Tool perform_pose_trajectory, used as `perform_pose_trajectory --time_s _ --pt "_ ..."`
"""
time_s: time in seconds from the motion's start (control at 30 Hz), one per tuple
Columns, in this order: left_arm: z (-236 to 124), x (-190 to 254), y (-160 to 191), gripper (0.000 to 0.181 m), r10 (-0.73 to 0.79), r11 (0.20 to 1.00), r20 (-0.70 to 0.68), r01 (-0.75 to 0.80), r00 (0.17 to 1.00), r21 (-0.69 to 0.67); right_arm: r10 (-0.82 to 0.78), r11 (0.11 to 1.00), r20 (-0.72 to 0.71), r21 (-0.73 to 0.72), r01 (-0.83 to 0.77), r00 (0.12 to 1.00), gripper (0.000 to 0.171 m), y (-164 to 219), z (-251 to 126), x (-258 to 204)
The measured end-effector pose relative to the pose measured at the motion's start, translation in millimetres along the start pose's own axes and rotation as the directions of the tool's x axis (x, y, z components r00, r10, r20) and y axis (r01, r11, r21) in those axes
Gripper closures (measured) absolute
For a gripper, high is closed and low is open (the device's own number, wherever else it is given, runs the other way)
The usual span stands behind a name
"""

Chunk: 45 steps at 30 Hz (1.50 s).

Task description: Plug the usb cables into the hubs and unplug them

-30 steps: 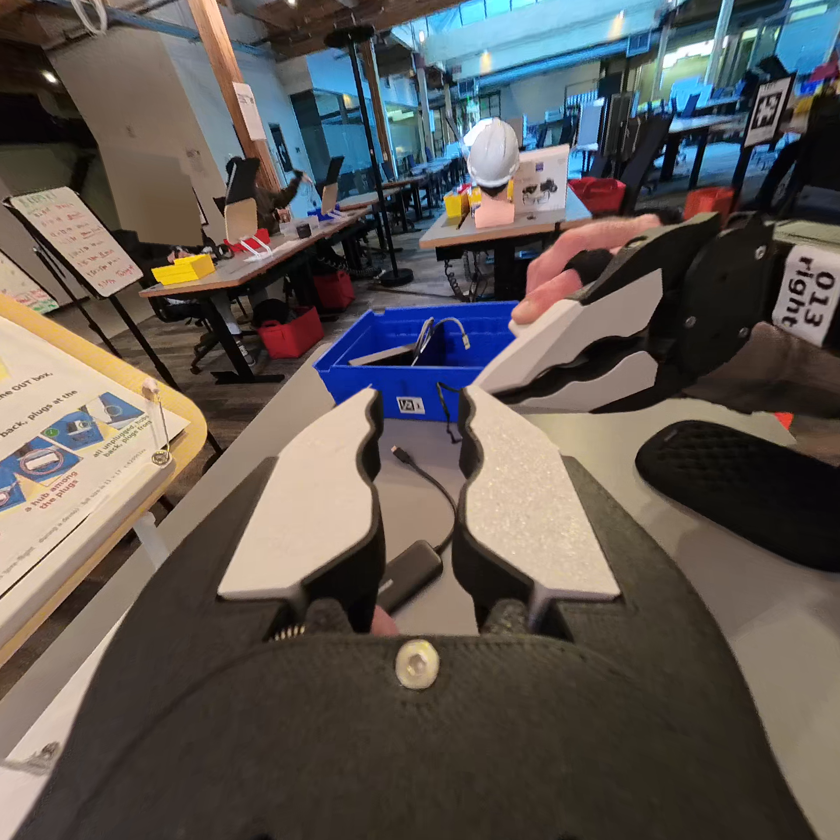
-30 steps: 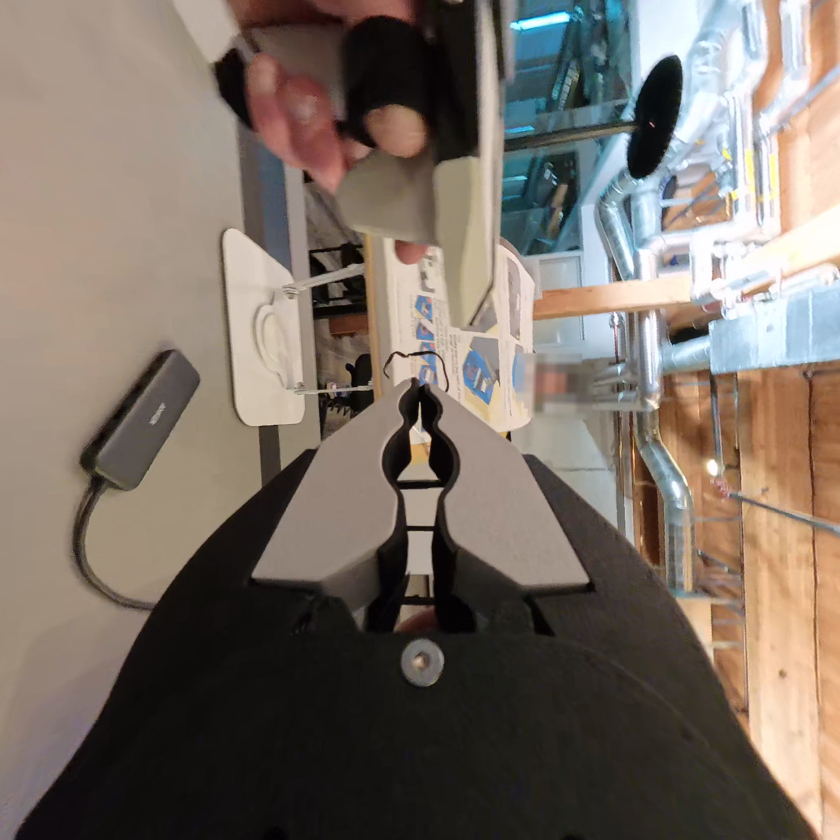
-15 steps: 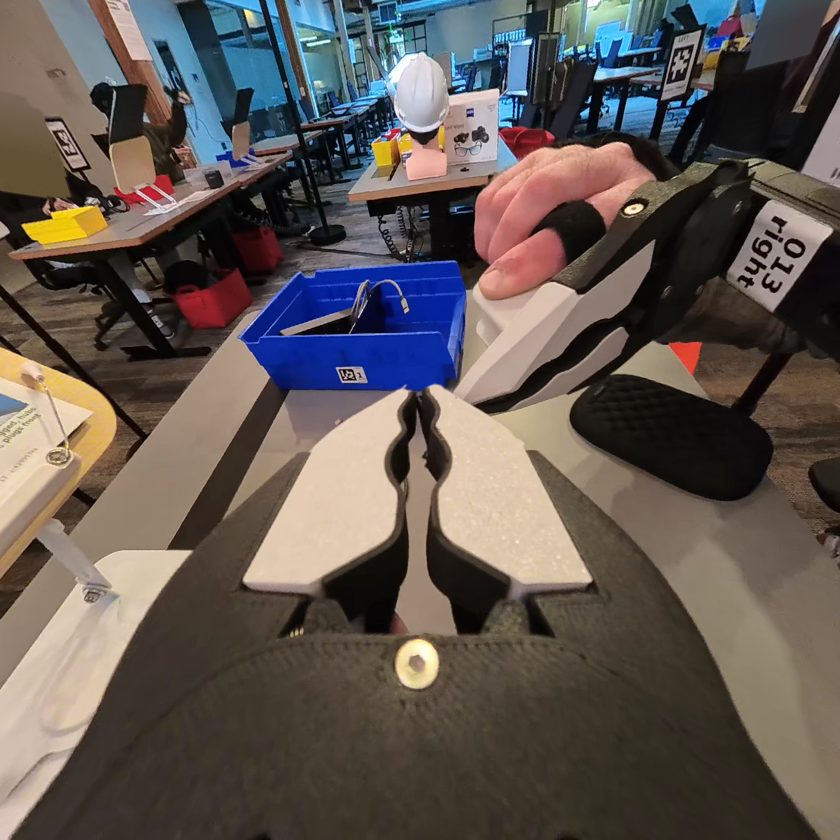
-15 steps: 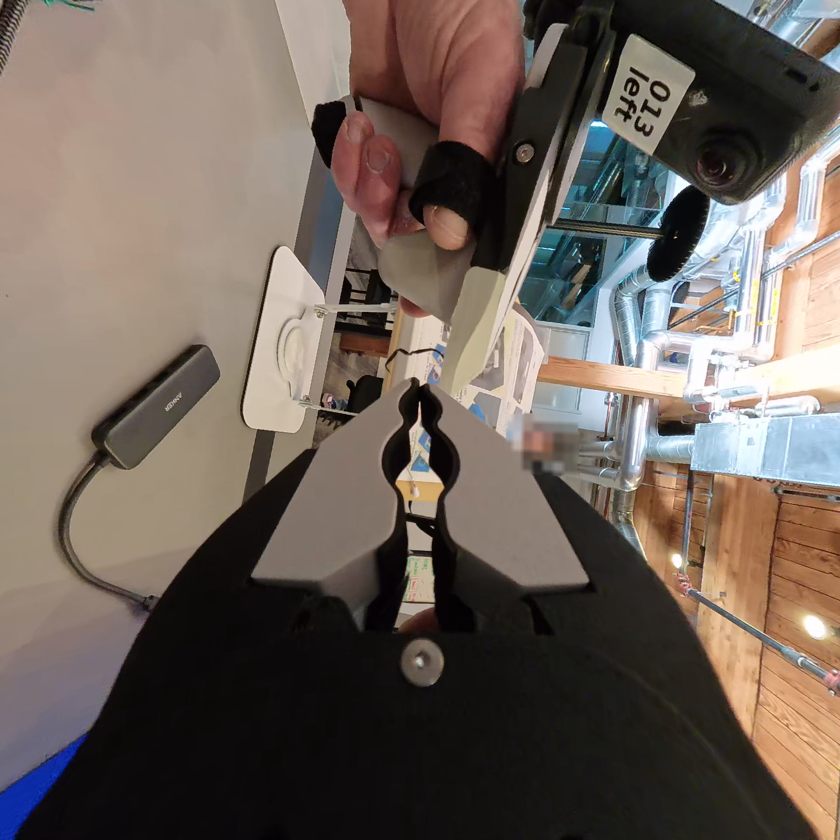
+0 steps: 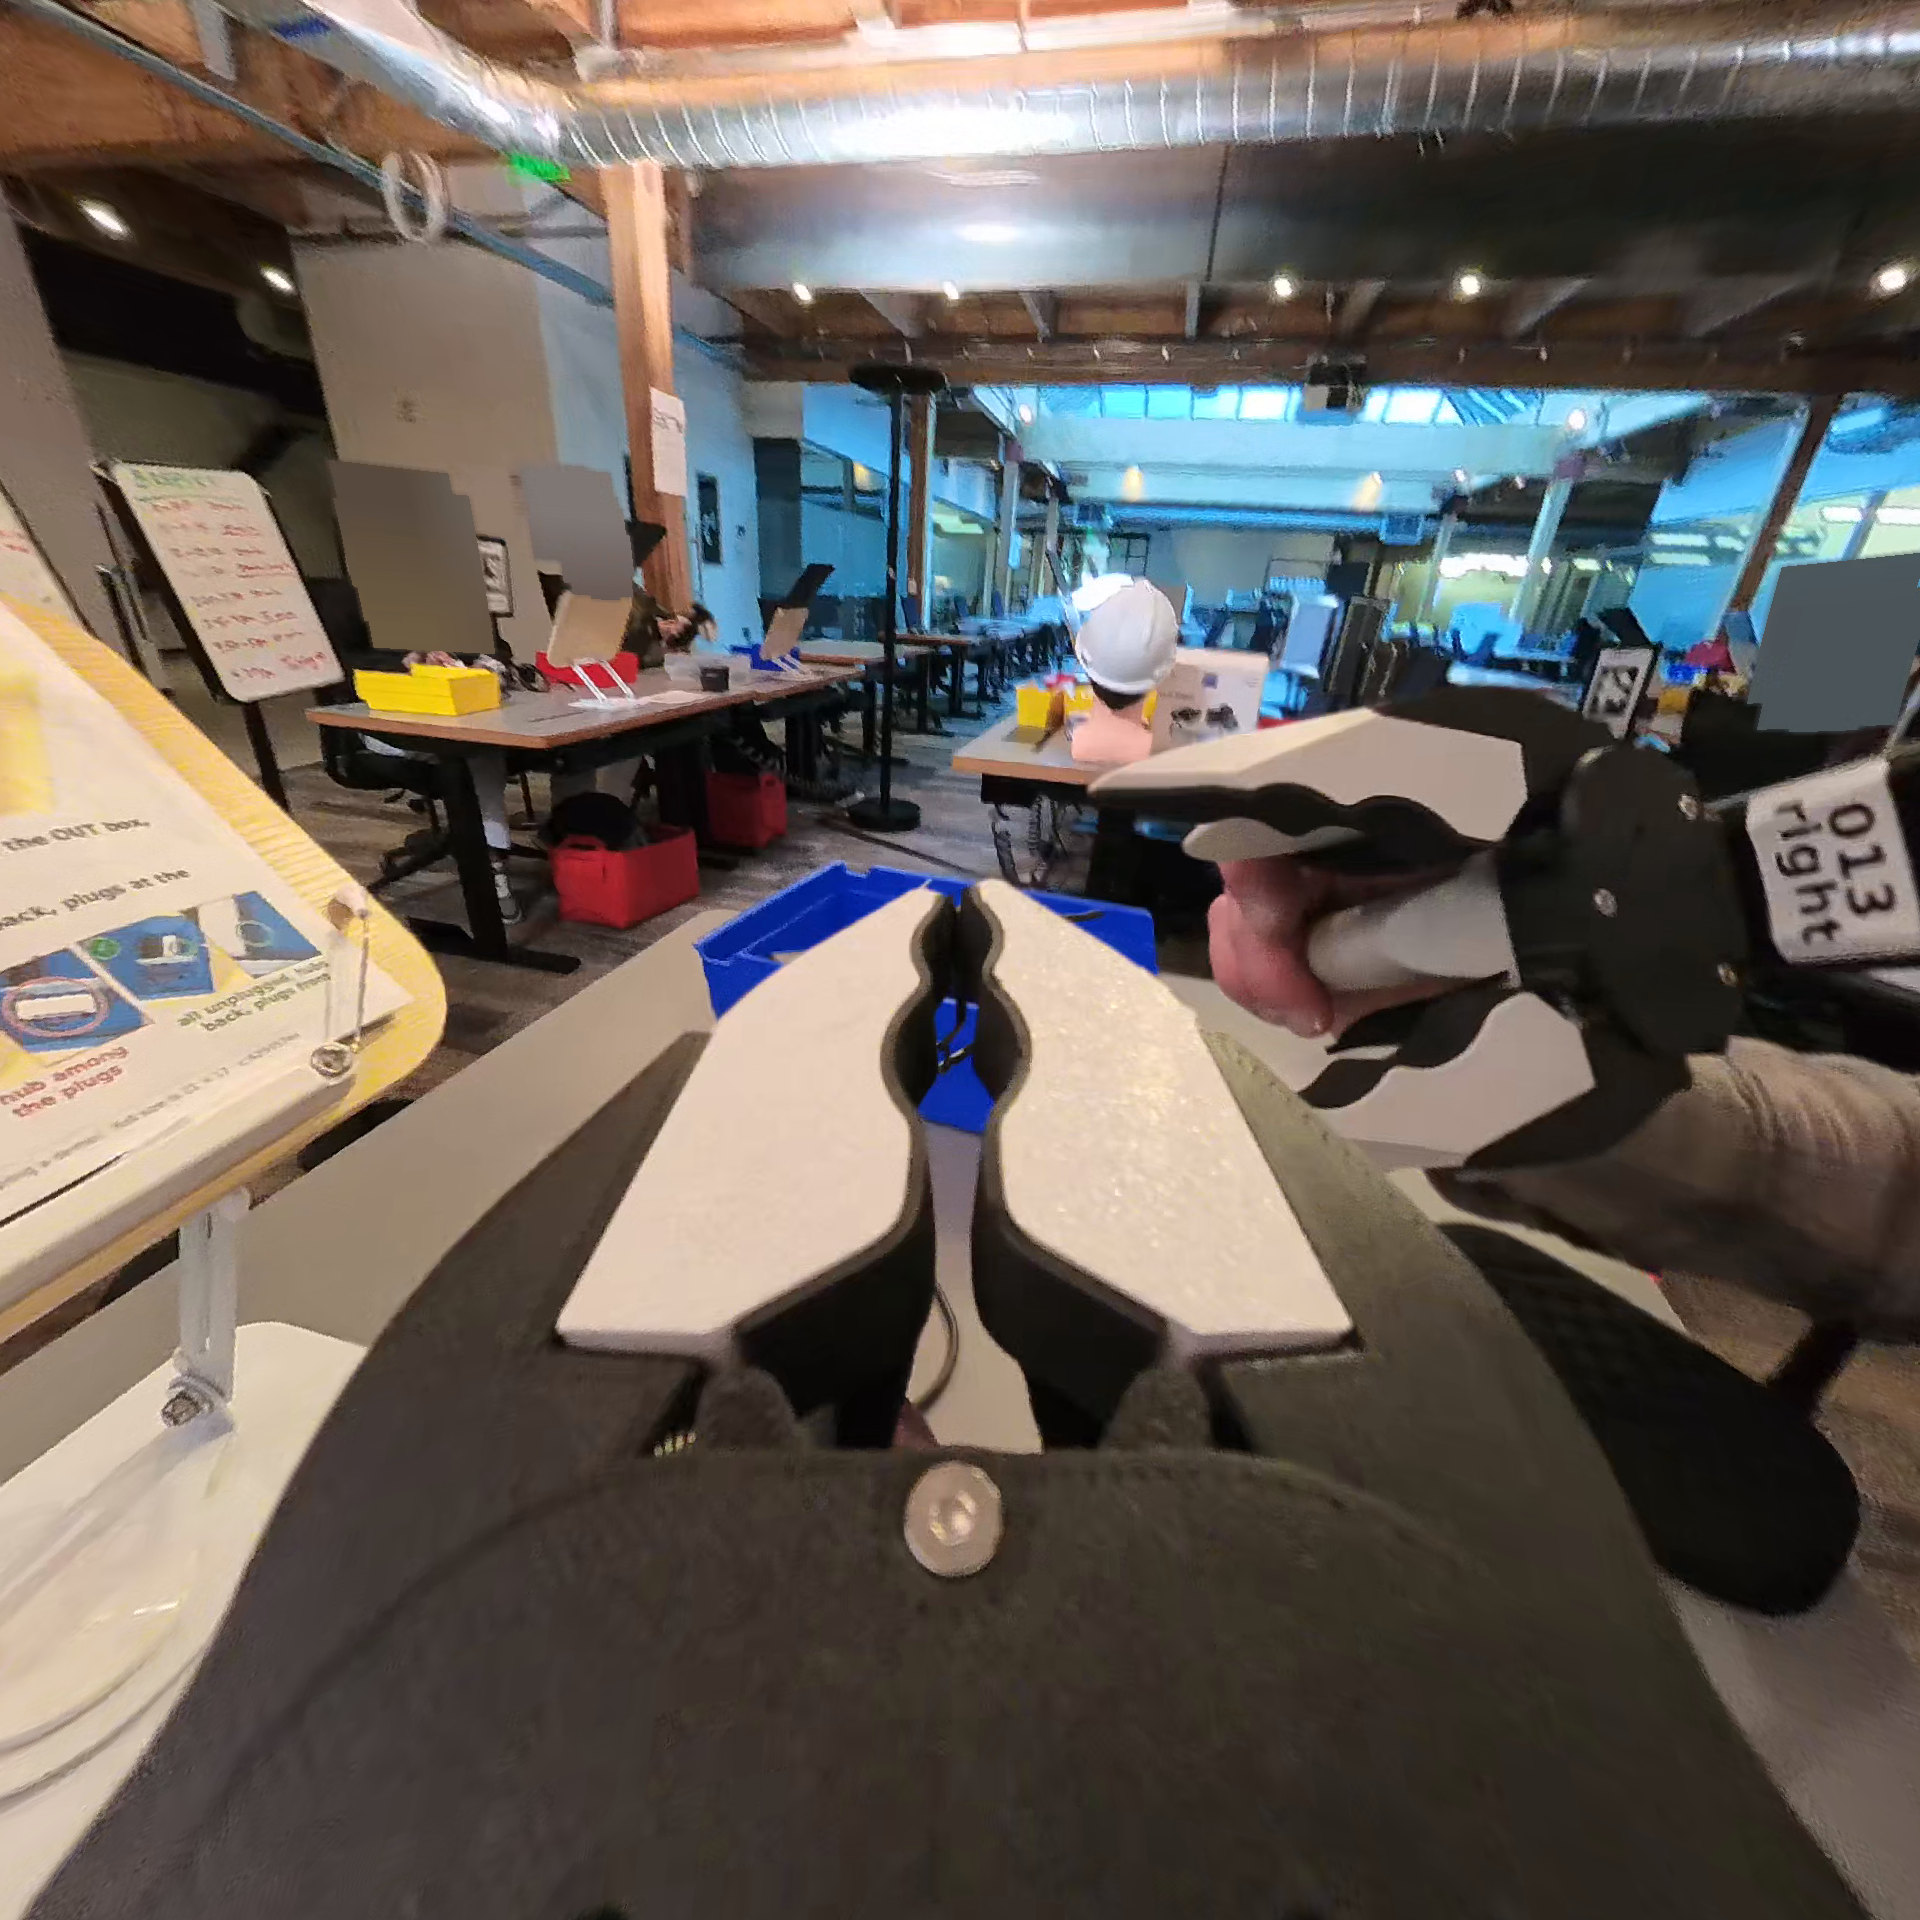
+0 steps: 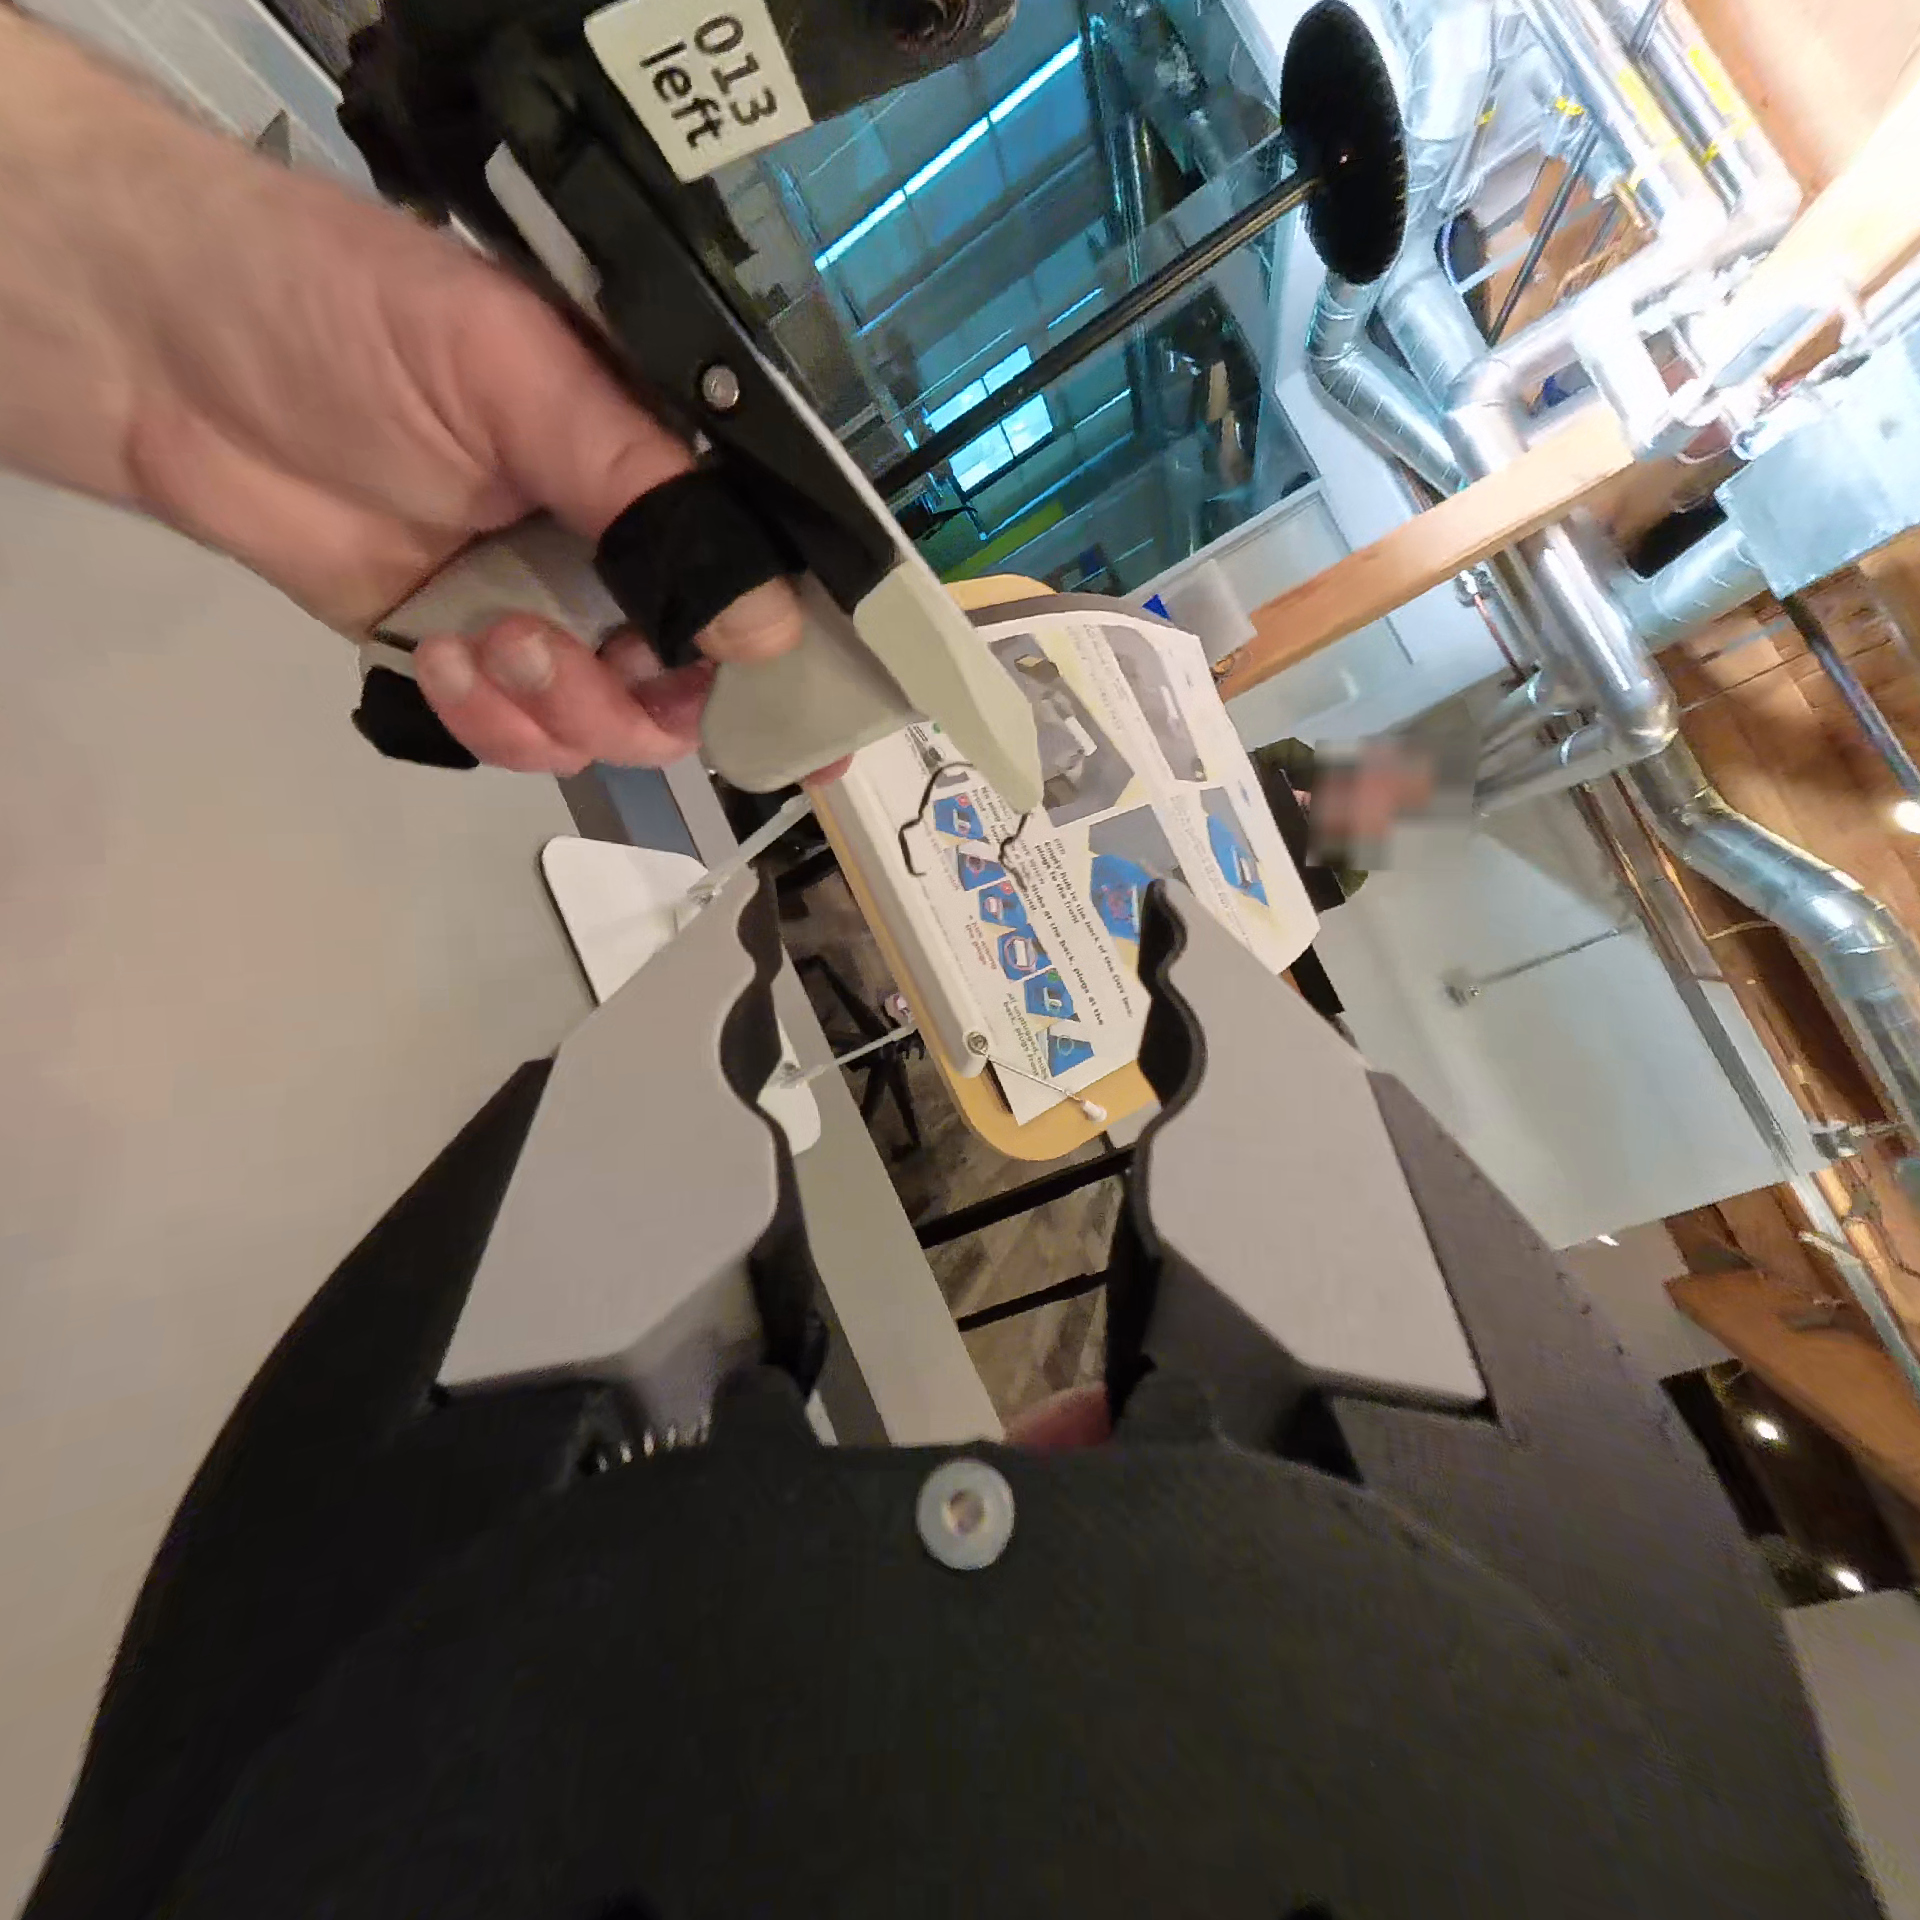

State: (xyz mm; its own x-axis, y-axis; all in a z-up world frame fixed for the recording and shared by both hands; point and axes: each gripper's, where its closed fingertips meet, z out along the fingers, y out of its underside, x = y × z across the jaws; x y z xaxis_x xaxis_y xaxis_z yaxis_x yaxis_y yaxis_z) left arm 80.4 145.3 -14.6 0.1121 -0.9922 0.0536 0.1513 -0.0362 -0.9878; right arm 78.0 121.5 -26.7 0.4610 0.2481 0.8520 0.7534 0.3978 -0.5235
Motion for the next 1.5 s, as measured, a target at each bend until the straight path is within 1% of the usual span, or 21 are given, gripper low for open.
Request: perform_pose_trajectory --time_s 0.1,0.17,0.27,0.37,0.47,0.53,0.6,0.63,1.07,1.1,1.27,1.37,1.5 --pt "0 3 4 0.18 0.062 0.997 -0.002 -0.062 0.998 -0.038 0.068 0.998 0.024 0.012 -0.068 0.997 0.122 -2 2 0" --pt "0 4 6 0.18 0.161 0.984 0.015 -0.16 0.987 -0.077 0.124 0.992 0.037 0.013 -0.125 0.992 0.139 -2 3 5" --pt "1 8 7 0.18 0.252 0.963 0.025 -0.249 0.967 -0.104 0.205 0.979 0.096 -0.008 -0.205 0.974 0.152 -3 5 9" --pt "1 13 7 0.18 0.292 0.95 0.022 -0.288 0.956 -0.118 0.216 0.976 0.117 -0.04 -0.212 0.969 0.162 -1 9 10" --pt "2 15 6 0.18 0.325 0.94 0.038 -0.318 0.945 -0.123 0.205 0.978 0.127 -0.075 -0.197 0.97 0.163 2 13 7" --pt "2 19 3 0.18 0.316 0.944 0.022 -0.312 0.948 -0.107 0.203 0.977 0.125 -0.091 -0.192 0.971 0.164 4 14 6" --pt "2 22 2 0.18 0.332 0.939 0.028 -0.327 0.943 -0.107 0.193 0.978 0.117 -0.098 -0.182 0.974 0.171 5 15 5" --pt "2 23 2 0.18 0.35 0.932 0.032 -0.345 0.936 -0.109 0.186 0.98 0.111 -0.099 -0.175 0.976 0.171 5 14 6" --pt "-1 29 -6 0.18 0.319 0.945 0.005 -0.318 0.948 -0.077 0.18 0.982 0.07 -0.067 -0.176 0.981 0.171 -4 9 12" --pt "-1 29 -5 0.179 0.316 0.946 0.0 -0.315 0.949 -0.078 0.187 0.981 0.064 -0.064 -0.183 0.98 0.171 -4 9 13" --pt "-3 28 -5 0.16 0.31 0.947 -0.018 -0.31 0.951 -0.088 0.245 0.97 0.025 -0.021 -0.244 0.969 0.171 -6 7 26" --pt "-4 30 -7 0.158 0.306 0.948 -0.035 -0.308 0.951 -0.079 0.269 0.963 0.019 -0.003 -0.269 0.963 0.171 -5 6 30" --pt "-2 31 -3 0.164 0.296 0.951 -0.043 -0.298 0.954 -0.077 0.286 0.958 0.017 0.02 -0.286 0.958 0.171 -7 7 29"
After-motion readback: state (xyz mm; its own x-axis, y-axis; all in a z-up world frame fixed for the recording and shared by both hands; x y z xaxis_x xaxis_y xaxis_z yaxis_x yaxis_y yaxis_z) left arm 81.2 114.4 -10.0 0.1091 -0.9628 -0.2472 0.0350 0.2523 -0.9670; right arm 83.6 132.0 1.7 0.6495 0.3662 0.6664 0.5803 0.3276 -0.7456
